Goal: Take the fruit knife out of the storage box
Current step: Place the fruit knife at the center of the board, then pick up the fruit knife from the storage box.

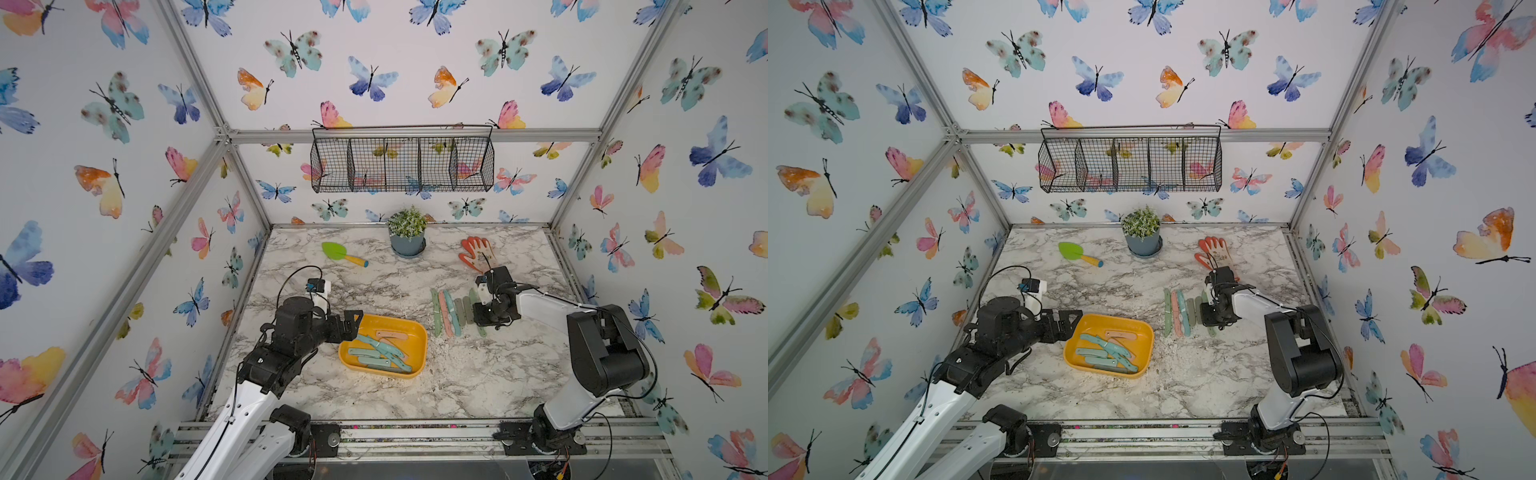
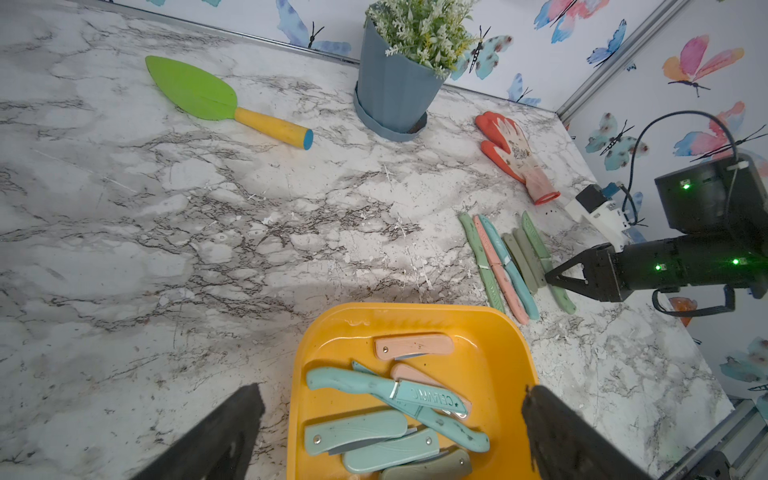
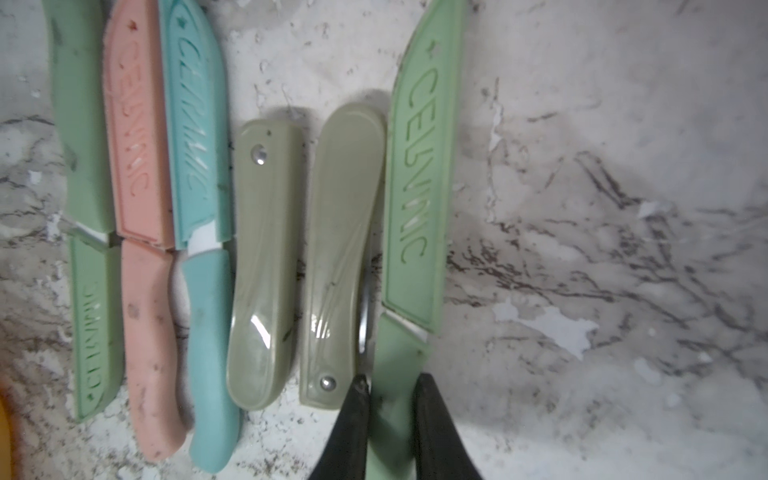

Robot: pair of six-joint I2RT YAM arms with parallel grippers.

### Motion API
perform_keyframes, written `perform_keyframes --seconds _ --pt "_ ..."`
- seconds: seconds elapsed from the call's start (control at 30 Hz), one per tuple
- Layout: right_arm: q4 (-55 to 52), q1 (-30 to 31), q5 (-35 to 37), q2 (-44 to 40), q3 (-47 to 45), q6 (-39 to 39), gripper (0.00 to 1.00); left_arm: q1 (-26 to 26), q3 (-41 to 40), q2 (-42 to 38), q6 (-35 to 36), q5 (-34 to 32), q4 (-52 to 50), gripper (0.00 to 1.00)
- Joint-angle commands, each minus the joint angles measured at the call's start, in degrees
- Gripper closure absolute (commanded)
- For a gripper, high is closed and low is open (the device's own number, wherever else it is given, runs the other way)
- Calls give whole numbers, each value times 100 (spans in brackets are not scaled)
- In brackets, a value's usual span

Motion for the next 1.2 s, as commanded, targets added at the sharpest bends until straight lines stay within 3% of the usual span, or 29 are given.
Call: perform_keyframes --seconds 0.0,0.2,0.43,0.57,0.67,0.77,0.87,1.17 --pt "12 -38 -115 -4 -98 56 78 -17 27 -59 0 -137 8 2" --pt "-111 -41 0 -331 -69 117 67 -17 34 -76 -9 -179 -19 2" --pt "-372 -38 -2 -1072 157 128 66 -15 44 -93 -15 -258 -36 2" --pt "25 68 -879 -1747 116 -259 67 -11 59 -104 -35 -396 -61 2" --pt "343 563 -1435 -2056 103 -661 66 -8 98 -127 -90 -668 -140 2" --pt "523 1503 -1400 -2064 195 -1090 64 0 132 -179 -308 -1344 -301 2" --pt "552 2119 -1452 -1759 378 -1250 63 0 162 -261 -474 -1888 -440 2" --pt "519 3474 -1147 -419 1104 -1555 60 17 95 -782 -707 -2676 -511 2"
